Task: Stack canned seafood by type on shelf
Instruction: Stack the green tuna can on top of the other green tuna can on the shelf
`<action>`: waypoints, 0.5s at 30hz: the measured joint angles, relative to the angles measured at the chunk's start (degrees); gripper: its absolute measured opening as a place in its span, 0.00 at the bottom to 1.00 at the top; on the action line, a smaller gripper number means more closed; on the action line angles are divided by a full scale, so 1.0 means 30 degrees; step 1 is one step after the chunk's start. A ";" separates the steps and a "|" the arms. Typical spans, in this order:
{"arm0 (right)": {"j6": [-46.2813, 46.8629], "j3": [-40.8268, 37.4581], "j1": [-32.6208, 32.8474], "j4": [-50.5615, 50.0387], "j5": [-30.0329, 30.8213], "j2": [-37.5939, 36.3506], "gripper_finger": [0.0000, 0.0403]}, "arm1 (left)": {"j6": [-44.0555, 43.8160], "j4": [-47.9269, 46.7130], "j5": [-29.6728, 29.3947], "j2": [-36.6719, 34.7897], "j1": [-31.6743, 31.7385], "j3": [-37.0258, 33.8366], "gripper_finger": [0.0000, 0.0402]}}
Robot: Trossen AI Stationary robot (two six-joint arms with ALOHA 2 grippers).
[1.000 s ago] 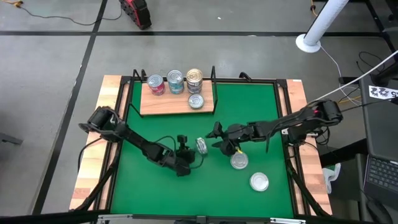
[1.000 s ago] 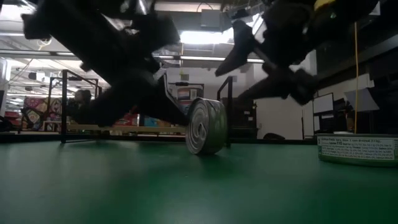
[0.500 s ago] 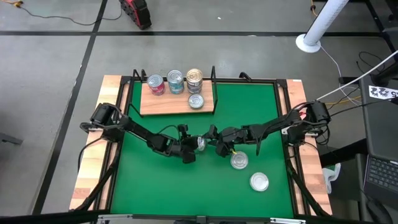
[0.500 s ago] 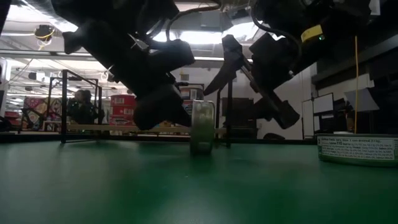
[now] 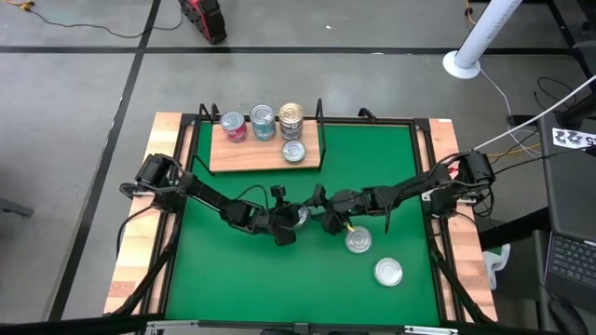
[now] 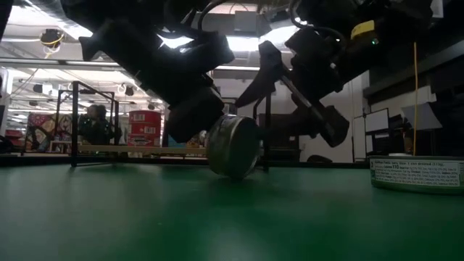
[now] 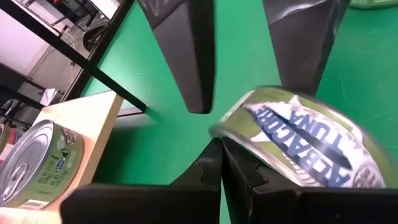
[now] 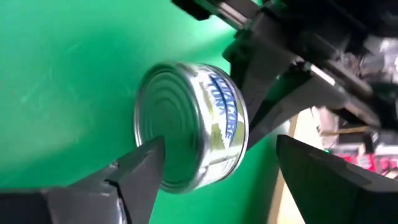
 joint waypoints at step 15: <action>0.3628 0.0000 0.0000 -0.0022 -0.1239 0.0000 0.75 | 0.0061 0.0357 0.1523 0.0015 -0.0177 -0.0005 0.00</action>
